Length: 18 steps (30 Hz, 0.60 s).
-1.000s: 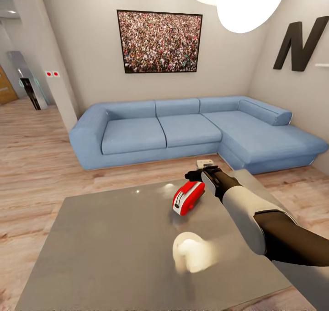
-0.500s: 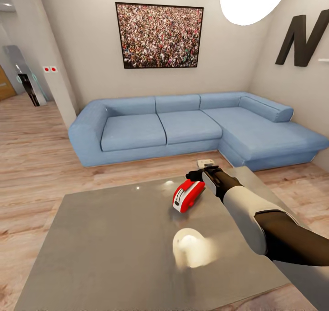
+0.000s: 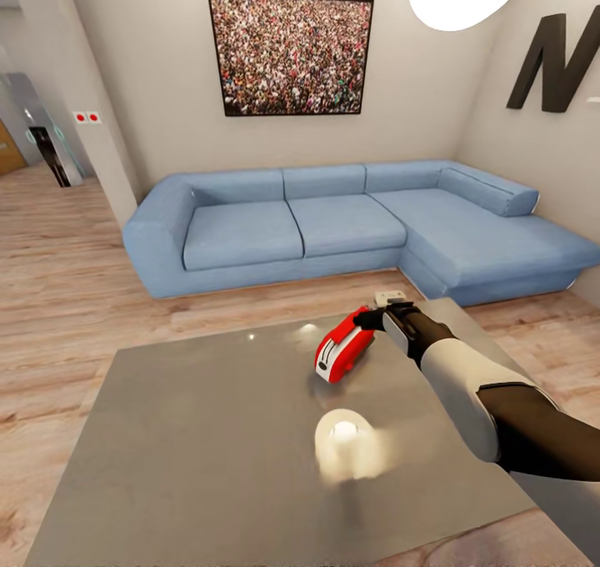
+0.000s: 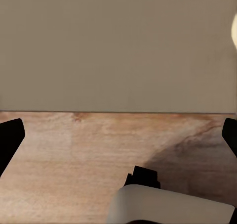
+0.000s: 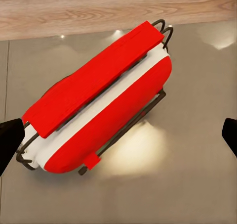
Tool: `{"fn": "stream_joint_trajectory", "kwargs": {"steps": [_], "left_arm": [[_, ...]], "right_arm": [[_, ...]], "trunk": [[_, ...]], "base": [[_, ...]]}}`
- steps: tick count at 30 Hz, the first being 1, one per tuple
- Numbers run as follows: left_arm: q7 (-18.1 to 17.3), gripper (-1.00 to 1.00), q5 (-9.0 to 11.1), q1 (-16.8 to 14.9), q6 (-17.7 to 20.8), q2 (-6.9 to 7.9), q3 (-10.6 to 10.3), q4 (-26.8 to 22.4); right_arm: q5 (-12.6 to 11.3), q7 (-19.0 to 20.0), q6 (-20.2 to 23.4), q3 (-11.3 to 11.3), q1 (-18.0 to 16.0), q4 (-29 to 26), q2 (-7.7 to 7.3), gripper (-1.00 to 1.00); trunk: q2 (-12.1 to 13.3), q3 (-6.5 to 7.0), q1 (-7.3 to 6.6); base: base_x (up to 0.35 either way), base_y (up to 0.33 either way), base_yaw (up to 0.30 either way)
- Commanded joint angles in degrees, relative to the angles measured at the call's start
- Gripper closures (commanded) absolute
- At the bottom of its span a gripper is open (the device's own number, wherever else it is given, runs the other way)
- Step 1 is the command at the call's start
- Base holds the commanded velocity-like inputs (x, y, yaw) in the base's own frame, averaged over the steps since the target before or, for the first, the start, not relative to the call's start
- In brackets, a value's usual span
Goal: Turn on the radio receiver that's on the table in the living room.
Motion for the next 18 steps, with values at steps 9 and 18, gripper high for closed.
{"fn": "stream_joint_trajectory", "kwargs": {"steps": [9,18], "left_arm": [[0.0,-1.00,0.0,0.0,0.0,0.00,0.0,0.0],[0.0,-1.00,0.0,0.0,0.0,0.00,0.0,0.0]], "right_arm": [[0.0,0.1,0.0,0.1,0.0,0.0,-0.05,-1.00],[-0.1,0.2,0.0,0.3,0.0,0.0,0.37,-1.00]], "trunk": [[0.0,-0.84,0.00],[0.0,-1.67,0.00]], "base": [[0.000,0.000,0.000],[0.000,0.000,0.000]]}}
